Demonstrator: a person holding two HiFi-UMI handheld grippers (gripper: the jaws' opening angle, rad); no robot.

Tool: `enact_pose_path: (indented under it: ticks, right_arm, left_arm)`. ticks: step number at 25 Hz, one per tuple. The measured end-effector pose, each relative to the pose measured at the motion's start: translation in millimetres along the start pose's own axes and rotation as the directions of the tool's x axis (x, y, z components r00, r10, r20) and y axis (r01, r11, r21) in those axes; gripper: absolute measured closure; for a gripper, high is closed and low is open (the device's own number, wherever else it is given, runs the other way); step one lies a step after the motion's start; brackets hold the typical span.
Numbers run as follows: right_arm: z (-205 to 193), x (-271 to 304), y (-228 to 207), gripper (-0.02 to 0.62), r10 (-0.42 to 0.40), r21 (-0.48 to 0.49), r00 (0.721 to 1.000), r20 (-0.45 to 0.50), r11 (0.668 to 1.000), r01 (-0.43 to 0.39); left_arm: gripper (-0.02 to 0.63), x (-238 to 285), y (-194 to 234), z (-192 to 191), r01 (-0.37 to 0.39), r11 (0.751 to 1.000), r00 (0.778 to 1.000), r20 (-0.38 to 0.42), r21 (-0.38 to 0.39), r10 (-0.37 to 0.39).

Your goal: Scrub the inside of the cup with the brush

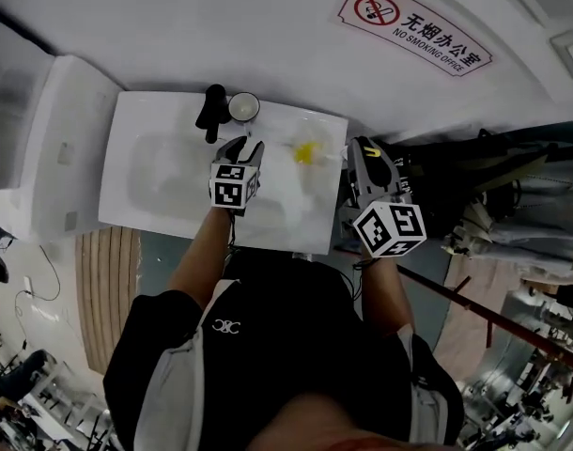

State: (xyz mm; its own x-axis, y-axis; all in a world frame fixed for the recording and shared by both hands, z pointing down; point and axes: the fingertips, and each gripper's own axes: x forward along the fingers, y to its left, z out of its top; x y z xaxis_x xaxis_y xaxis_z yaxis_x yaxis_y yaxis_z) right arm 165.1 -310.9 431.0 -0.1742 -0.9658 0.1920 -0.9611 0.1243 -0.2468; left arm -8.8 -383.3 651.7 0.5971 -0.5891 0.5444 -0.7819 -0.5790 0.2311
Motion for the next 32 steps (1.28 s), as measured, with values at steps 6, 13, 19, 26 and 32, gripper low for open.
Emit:
enact_pose_path:
  ticks: [6, 13, 19, 26, 32]
  right_arm:
    - [-8.4, -2.0, -3.7, 0.538, -0.041, 0.010, 0.999, -0.015, 0.999, 0.041]
    - [-17.9, -5.3, -9.2, 0.538, -0.082, 0.010, 0.996, -0.030, 0.997, 0.083]
    - [-19.7, -11.9, -13.1, 0.538, -0.117, 0.011, 0.993, -0.031, 0.993, 0.117]
    - [-26.5, -18.2, -16.9, 0.538, -0.133, 0.005, 0.990, -0.047, 0.991, 0.133]
    - [-31.3, -17.8, -10.0, 0.538, -0.116, -0.002, 0.991, -0.060, 0.993, 0.116]
  left_arm:
    - [0.445, 13.4, 12.4, -0.6, -0.007, 0.998, 1.000, 0.012, -0.070, 0.008]
    - [0.446, 22.4, 9.5, 9.6, 0.044, 0.996, 0.998, 0.053, -0.083, -0.040]
    - [0.449, 34.1, 5.2, 8.9, 0.071, 0.994, 0.997, 0.031, -0.087, -0.068]
    - [0.491, 46.2, 1.9, 9.3, 0.079, 0.994, 0.997, 0.018, -0.075, -0.078]
    - [0.541, 50.9, -0.1, 6.8, -0.011, 0.969, 0.999, -0.030, 0.248, 0.019]
